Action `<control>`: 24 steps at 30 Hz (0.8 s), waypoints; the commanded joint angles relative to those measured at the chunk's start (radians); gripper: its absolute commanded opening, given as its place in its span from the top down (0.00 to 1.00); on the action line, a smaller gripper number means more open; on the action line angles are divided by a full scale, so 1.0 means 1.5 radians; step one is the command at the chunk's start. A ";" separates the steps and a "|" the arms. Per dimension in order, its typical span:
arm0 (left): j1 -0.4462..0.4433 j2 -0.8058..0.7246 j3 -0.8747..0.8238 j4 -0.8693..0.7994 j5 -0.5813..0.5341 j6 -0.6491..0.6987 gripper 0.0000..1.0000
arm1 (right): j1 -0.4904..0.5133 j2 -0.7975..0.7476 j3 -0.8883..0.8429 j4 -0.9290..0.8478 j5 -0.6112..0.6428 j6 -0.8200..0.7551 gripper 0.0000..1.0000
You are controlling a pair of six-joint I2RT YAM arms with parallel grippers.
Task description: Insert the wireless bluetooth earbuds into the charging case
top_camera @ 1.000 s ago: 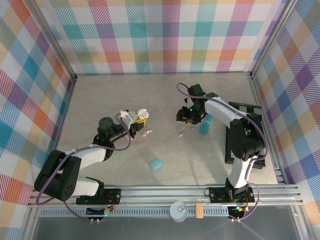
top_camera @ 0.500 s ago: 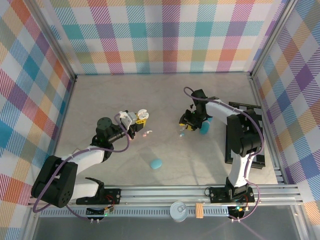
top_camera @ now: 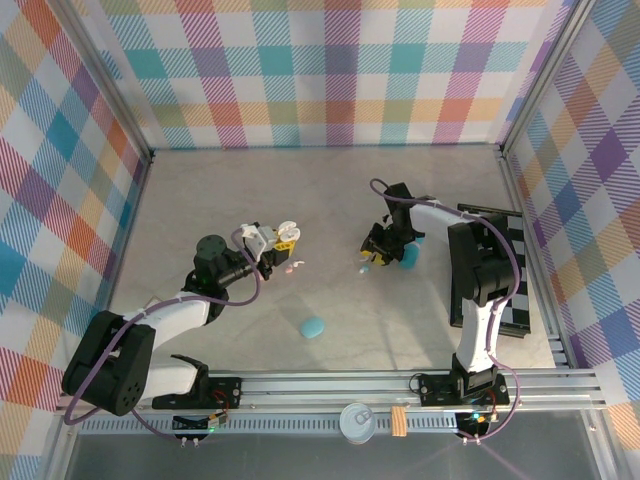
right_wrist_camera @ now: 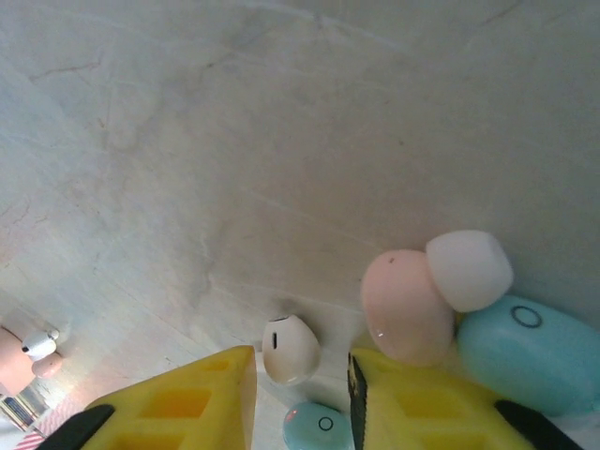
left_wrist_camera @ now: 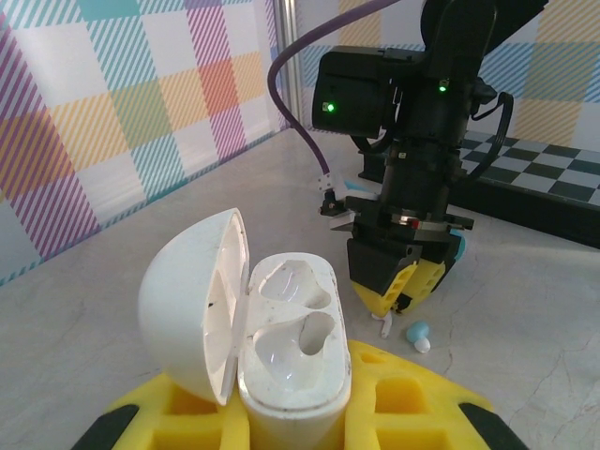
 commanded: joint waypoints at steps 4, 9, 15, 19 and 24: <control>-0.013 -0.007 0.010 -0.001 0.021 0.016 0.99 | 0.000 0.030 0.022 -0.001 -0.014 0.006 0.75; -0.018 -0.001 0.012 -0.003 0.023 0.019 0.99 | 0.000 0.037 0.026 -0.002 -0.016 0.005 0.79; -0.023 0.003 0.016 -0.007 0.024 0.022 0.99 | 0.000 0.022 0.031 -0.014 -0.004 -0.010 0.79; -0.038 0.003 0.028 -0.045 0.021 0.043 0.99 | 0.001 -0.019 0.019 -0.012 0.024 -0.041 0.80; -0.069 0.029 0.052 -0.094 0.016 0.072 0.99 | 0.007 -0.080 0.007 -0.027 0.072 -0.104 0.79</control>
